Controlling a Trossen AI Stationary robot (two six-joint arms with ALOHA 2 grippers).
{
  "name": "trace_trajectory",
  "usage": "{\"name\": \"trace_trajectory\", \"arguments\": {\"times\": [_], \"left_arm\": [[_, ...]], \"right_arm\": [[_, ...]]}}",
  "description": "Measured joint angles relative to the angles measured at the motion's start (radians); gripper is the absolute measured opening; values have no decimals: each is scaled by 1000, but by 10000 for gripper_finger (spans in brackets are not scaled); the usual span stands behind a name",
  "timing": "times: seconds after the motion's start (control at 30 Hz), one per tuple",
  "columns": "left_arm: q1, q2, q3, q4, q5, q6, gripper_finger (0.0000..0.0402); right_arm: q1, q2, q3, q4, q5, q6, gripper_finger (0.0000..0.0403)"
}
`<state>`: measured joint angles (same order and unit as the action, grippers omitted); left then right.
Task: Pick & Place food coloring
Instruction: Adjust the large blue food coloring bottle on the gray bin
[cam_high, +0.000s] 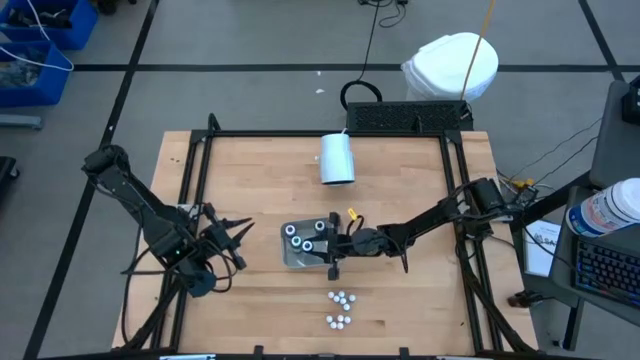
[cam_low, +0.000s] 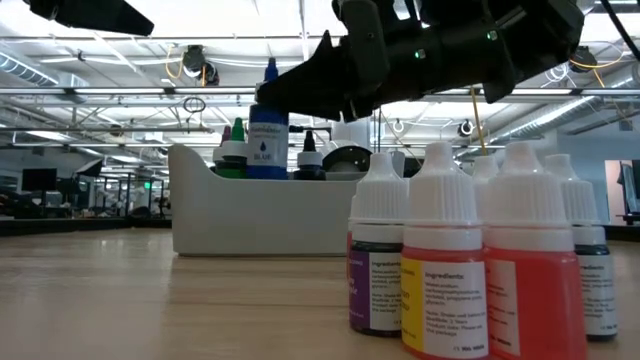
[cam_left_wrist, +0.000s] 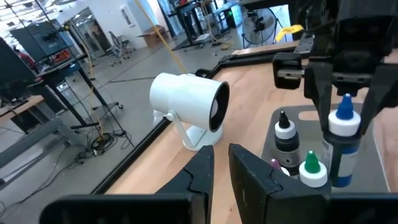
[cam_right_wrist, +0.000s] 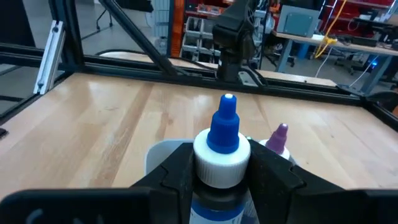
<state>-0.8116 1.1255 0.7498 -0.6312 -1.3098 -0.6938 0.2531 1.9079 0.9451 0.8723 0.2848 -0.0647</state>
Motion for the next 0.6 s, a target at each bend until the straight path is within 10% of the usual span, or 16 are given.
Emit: {"name": "trace_trajectory", "arguments": {"times": [0.6], "left_arm": [[42,0,-143,237,159,18,58]], "right_arm": [[30,0,0,37,2,-26,110]]}}
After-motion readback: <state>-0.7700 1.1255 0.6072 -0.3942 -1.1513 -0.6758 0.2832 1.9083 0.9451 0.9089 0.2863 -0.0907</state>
